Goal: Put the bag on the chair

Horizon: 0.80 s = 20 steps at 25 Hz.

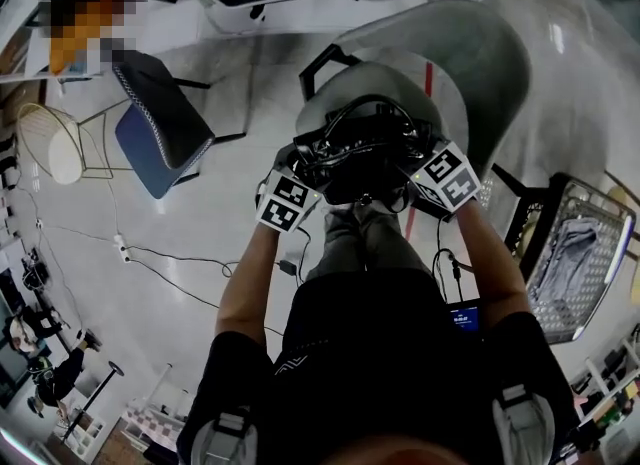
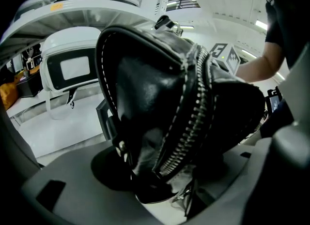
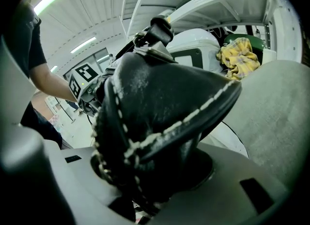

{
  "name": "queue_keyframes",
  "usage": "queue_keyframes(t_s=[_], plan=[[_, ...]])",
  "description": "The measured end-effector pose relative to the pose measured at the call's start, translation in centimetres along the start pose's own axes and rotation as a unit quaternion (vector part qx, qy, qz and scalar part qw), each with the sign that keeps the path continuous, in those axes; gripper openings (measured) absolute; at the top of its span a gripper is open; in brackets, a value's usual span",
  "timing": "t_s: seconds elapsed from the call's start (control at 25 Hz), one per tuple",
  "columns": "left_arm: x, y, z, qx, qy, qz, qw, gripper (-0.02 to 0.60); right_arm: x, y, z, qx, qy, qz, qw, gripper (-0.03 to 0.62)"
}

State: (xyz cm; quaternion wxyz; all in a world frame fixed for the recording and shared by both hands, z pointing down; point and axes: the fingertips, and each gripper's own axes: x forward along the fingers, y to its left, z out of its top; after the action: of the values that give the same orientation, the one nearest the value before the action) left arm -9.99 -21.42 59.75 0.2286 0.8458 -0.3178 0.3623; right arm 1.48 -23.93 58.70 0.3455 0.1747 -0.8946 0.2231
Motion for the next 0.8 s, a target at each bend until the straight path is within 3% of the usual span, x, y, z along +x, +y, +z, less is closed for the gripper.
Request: queue_keyframes(t_s=[0.36, 0.8], plan=[[2.6, 3.1, -0.9, -0.018, 0.007, 0.012, 0.9997, 0.308, 3.6, -2.9, 0.1, -0.006, 0.016, 0.021, 1.0, 0.195], [4.0, 4.2, -0.4, -0.013, 0.01, -0.011, 0.9998, 0.33, 4.7, -4.7, -0.1, 0.002, 0.023, 0.029, 0.999, 0.216]])
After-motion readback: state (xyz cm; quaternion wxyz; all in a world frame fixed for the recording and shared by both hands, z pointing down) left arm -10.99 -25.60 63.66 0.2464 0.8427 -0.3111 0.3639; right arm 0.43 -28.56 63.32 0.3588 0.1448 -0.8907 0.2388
